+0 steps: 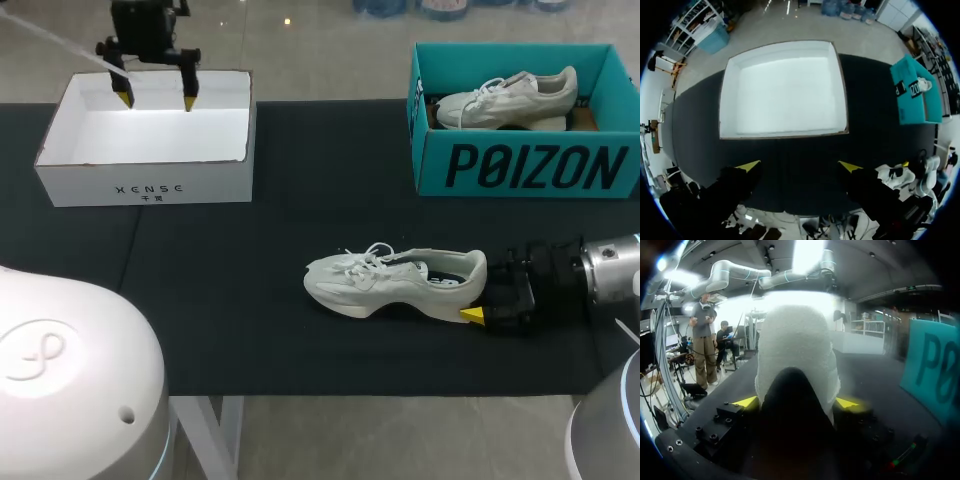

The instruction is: Take the shoe out of the shoebox, open the shoe tongue, remove and reinsert the insole, then place the shoe into the shoebox

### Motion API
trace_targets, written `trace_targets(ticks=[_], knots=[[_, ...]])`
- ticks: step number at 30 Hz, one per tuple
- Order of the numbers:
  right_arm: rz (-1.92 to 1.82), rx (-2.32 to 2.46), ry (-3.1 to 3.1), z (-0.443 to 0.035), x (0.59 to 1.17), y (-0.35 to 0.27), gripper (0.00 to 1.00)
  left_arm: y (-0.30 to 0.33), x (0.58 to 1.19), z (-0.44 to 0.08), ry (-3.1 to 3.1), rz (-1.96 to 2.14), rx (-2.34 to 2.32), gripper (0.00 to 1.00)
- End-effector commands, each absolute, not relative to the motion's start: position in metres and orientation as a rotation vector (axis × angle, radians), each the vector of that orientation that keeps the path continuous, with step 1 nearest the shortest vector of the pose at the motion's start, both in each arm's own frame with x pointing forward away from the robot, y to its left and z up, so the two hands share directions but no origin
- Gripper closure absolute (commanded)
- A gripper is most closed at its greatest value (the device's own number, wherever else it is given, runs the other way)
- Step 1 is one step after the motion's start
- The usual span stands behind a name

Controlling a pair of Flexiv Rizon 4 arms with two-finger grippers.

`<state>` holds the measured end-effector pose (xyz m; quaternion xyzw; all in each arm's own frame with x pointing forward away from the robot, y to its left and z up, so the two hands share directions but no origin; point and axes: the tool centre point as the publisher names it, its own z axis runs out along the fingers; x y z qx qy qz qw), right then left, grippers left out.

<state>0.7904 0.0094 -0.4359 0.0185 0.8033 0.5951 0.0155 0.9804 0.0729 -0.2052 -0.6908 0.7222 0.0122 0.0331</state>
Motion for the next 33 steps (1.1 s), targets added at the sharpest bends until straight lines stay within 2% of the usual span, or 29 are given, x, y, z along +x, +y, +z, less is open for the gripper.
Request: trace_targets(ticks=[1, 8, 26, 33], knots=[[1.848, 0.058, 2.500, -0.442, 0.790, 0.013, 1.00, 0.013, 0.942, -0.209, 2.221, 0.064, -2.022, 0.00], [1.848, 0.058, 2.500, -0.442, 0.790, 0.013, 1.00, -0.038, 0.900, -0.202, 2.347, -0.020, -1.890, 0.00], [1.848, 0.058, 2.500, -0.442, 0.790, 0.013, 1.00, -0.042, 0.899, -0.201, 2.347, -0.011, -1.860, 0.00], [1.848, 0.058, 2.500, -0.442, 0.790, 0.013, 1.00, -0.106, 0.873, -0.229, 2.393, 0.026, -1.870, 0.00]])
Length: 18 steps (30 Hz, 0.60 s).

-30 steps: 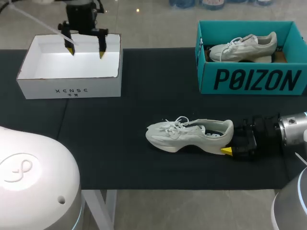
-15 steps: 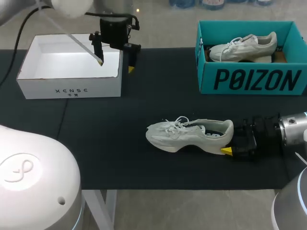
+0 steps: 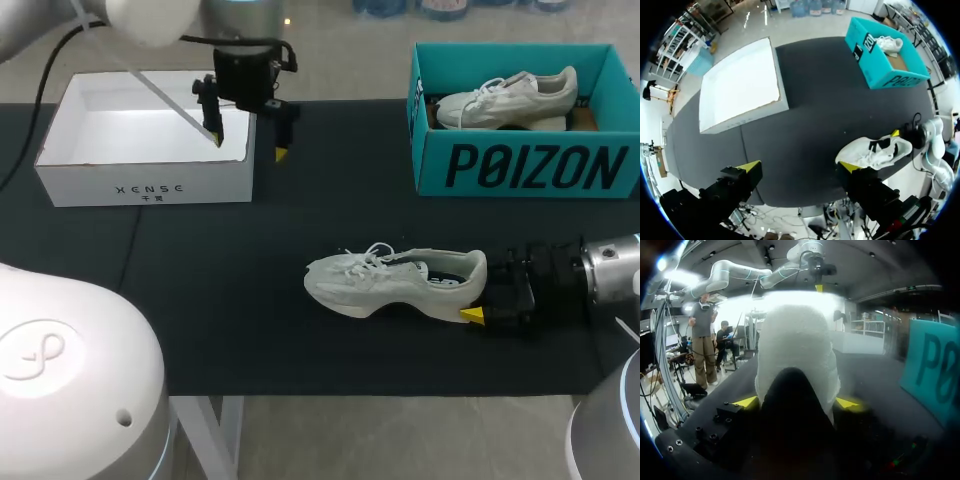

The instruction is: Take the shoe out of the shoebox, open the shoe tongue, remove and reinsert the insole, then place the shoe into the shoebox

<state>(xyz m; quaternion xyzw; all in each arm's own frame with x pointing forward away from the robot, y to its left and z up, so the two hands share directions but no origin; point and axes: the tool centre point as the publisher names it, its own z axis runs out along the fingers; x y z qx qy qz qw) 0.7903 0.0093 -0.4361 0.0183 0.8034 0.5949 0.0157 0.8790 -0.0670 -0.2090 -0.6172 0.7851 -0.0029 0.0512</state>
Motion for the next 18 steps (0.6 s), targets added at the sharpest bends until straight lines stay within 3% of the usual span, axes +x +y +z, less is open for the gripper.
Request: trace_targets(ticks=[1, 18], knots=[[1.848, 0.058, 2.500, -0.442, 0.790, 0.013, 1.00, -0.118, 0.870, -0.232, 2.395, 0.028, -1.869, 0.00], [1.848, 0.058, 2.500, -0.442, 0.790, 0.013, 1.00, -0.273, 0.831, -0.269, 2.420, 0.074, -1.987, 0.00]])
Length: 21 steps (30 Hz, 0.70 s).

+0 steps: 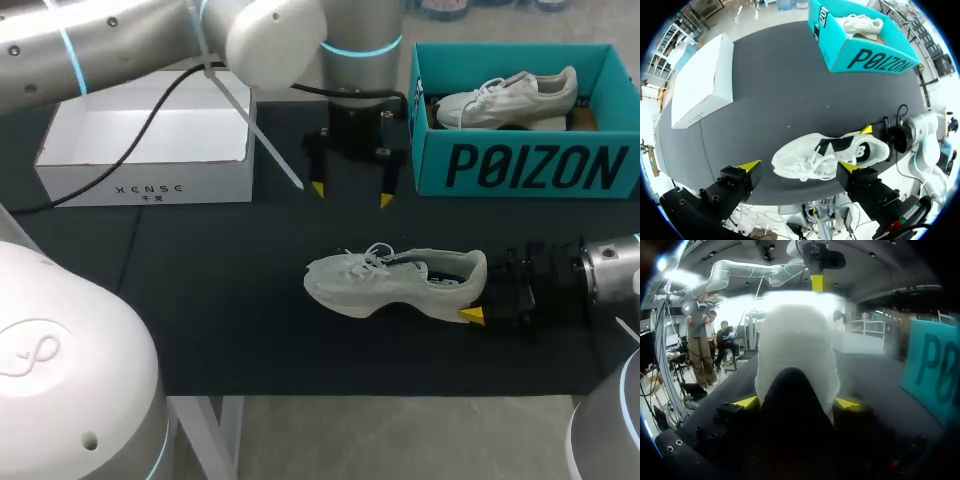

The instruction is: Take the shoe out of the shoebox, open the shoe tongue, remove and reinsert the insole, then place the shoe into the shoebox

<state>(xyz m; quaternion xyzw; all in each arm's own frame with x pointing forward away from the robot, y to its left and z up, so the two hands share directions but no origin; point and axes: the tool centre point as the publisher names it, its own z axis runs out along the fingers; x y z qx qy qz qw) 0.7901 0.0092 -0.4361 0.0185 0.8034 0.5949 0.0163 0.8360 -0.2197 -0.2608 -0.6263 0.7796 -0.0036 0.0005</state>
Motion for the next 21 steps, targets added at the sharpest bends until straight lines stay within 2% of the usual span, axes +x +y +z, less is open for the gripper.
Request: trace_targets(ticks=[1, 21], knots=[[1.848, 0.058, 2.500, -0.442, 0.790, 0.013, 1.00, -0.278, 0.830, -0.271, 2.405, 0.091, -2.007, 0.00], [1.848, 0.058, 2.500, -0.442, 0.790, 0.013, 1.00, -0.328, 0.791, -0.316, 2.203, 0.129, -2.186, 0.00]])
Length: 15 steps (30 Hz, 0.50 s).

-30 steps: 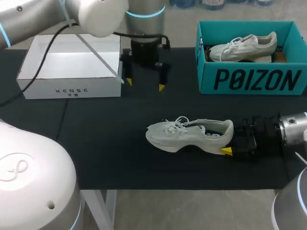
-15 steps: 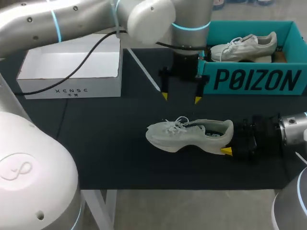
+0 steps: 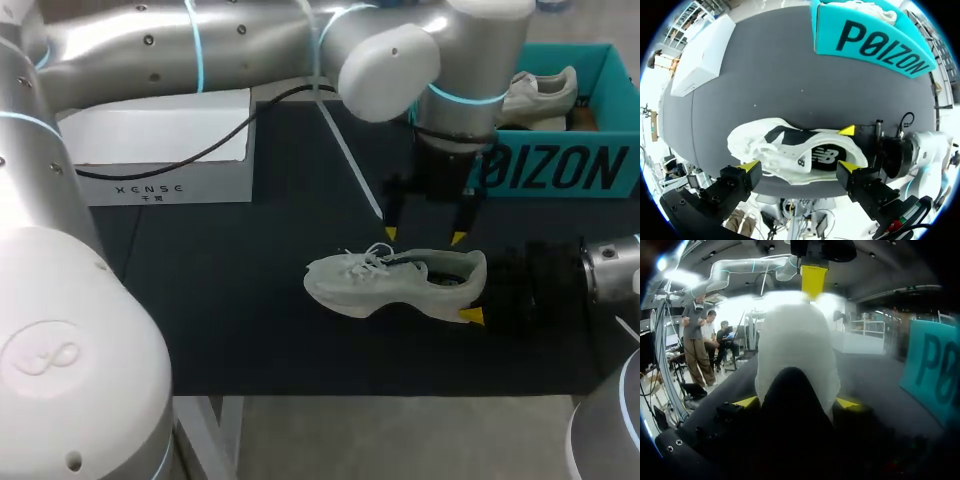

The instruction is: Take the shoe out of the shoebox, open the shoe tongue, remove and reinsert the insole, then place the shoe into the shoebox

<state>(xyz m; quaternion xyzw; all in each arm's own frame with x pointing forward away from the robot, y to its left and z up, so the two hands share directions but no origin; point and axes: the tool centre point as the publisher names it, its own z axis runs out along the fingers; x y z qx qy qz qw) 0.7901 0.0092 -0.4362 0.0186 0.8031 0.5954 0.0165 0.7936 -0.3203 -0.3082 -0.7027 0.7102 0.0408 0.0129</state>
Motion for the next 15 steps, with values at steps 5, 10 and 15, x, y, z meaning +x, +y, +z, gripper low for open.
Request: trace_targets(ticks=[5, 10, 15], knots=[[1.848, 0.058, 2.500, -0.442, 0.790, 0.013, 1.00, -0.327, 0.792, -0.325, 2.179, 0.145, -2.186, 0.00], [1.848, 0.058, 2.500, -0.442, 0.790, 0.013, 1.00, -0.328, 0.794, -0.332, 2.128, 0.198, -2.147, 0.00], [1.848, 0.058, 2.500, -0.442, 0.790, 0.013, 1.00, -0.329, 0.791, -0.337, 2.116, 0.226, -2.133, 0.00]])
